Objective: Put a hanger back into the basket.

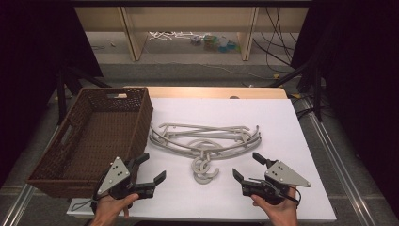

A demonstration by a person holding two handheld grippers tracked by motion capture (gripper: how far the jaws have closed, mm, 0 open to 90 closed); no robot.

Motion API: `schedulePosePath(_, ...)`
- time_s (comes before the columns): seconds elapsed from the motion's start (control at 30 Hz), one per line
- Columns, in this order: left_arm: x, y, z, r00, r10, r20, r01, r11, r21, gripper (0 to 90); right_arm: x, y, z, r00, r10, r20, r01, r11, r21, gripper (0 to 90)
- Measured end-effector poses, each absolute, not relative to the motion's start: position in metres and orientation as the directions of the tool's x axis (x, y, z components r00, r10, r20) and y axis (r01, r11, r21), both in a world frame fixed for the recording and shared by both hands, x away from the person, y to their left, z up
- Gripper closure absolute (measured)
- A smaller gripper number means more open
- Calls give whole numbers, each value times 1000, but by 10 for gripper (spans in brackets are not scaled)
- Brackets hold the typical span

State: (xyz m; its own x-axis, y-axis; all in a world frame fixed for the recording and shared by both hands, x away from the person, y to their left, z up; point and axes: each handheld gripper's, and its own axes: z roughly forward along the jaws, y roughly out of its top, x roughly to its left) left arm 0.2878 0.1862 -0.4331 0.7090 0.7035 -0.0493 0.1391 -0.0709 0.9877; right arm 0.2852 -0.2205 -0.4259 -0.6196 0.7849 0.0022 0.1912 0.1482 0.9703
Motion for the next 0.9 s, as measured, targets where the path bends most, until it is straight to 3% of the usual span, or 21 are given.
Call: schedulePosePath(0.9,287,183,-434,722,691,-35,131,-87,988,157,315,-224,-415,-684,719,-122,172,322,931,171)
